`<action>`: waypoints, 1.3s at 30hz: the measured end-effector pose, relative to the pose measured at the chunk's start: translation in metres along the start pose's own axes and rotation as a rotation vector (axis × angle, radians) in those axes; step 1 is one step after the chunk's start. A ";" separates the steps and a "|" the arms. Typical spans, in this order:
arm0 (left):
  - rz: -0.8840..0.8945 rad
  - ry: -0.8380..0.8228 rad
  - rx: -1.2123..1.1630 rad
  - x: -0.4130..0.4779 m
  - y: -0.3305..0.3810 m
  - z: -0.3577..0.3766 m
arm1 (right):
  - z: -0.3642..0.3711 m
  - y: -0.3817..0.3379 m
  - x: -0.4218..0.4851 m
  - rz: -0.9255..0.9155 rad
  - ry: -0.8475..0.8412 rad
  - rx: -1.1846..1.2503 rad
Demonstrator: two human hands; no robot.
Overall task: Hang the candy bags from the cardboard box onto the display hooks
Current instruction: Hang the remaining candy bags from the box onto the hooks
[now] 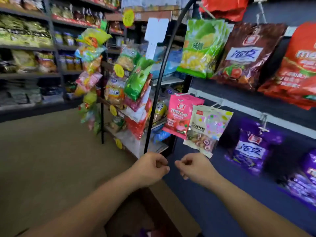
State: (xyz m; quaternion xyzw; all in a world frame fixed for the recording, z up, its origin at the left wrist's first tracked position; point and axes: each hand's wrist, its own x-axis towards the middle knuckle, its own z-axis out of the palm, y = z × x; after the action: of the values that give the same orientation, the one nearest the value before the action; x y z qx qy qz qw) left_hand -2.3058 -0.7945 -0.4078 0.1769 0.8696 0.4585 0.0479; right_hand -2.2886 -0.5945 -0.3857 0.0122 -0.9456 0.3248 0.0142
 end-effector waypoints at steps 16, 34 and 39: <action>-0.544 -0.158 0.136 -0.079 -0.205 0.091 | 0.195 0.119 -0.040 0.368 -0.449 0.133; -0.502 -0.232 0.100 -0.137 -0.302 0.092 | 0.387 0.203 -0.010 0.502 -0.844 -0.087; -0.529 -0.224 0.105 -0.134 -0.299 0.093 | 0.383 0.180 -0.017 0.555 -0.981 -0.132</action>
State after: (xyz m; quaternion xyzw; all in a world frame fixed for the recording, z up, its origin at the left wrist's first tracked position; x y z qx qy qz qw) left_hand -2.2367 -0.9236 -0.7157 -0.0043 0.8972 0.3623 0.2525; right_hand -2.2842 -0.6878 -0.7985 -0.0883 -0.8274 0.2131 -0.5121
